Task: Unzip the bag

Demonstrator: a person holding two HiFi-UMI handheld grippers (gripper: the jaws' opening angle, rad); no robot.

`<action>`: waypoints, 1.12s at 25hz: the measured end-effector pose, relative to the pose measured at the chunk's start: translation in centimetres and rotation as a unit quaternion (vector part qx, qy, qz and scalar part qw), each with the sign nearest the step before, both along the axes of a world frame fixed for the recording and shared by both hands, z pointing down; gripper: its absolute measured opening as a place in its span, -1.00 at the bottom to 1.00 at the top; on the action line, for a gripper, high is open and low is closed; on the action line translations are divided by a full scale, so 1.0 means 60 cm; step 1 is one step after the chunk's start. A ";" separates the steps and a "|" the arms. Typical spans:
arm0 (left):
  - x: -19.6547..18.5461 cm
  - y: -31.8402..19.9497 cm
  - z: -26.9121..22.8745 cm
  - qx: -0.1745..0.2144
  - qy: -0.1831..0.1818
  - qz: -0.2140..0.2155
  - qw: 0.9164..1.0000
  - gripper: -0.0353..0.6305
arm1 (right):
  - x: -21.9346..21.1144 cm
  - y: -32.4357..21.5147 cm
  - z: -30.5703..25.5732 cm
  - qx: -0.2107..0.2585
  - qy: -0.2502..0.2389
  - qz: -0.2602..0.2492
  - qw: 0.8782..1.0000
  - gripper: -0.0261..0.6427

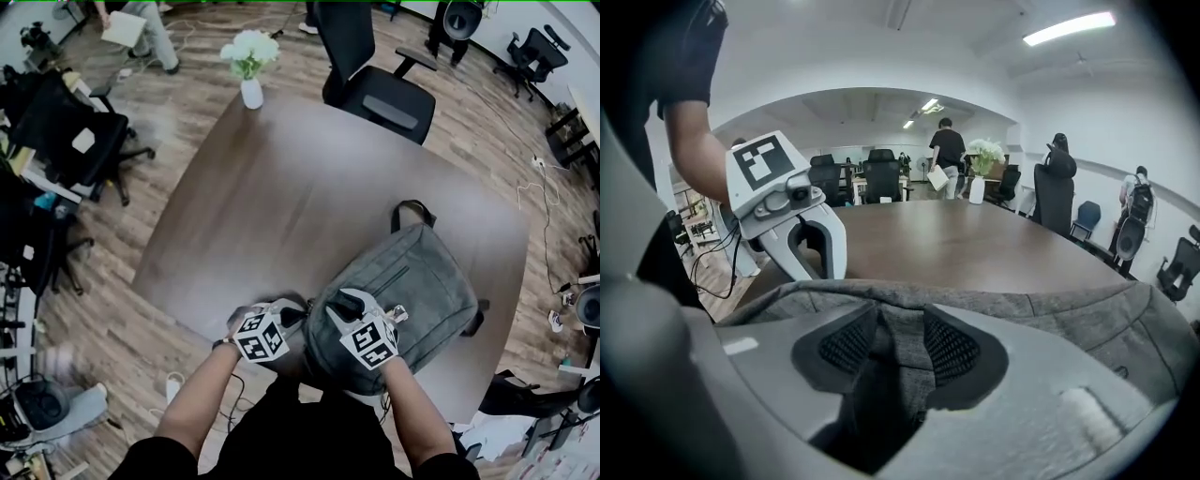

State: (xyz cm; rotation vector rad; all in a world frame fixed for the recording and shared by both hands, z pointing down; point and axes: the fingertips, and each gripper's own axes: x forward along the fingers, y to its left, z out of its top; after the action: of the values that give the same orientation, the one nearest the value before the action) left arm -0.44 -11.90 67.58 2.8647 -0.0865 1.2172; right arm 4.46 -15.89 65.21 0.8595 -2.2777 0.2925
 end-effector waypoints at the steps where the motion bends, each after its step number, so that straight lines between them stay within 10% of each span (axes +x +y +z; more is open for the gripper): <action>1: -0.001 0.001 0.001 -0.002 -0.002 0.000 1.000 -0.83 | -0.001 -0.001 0.004 -0.007 -0.002 0.006 1.000 -0.43; 28: -0.047 0.077 -0.031 -0.027 -0.038 0.032 0.998 -0.81 | 0.002 -0.123 0.028 0.015 0.028 0.166 0.986 -0.34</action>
State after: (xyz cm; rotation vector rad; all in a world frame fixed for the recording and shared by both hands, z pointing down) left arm -3.24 -7.27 65.75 2.7952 0.0349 1.3196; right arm 4.55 -23.25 66.90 1.2484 -2.0856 0.3774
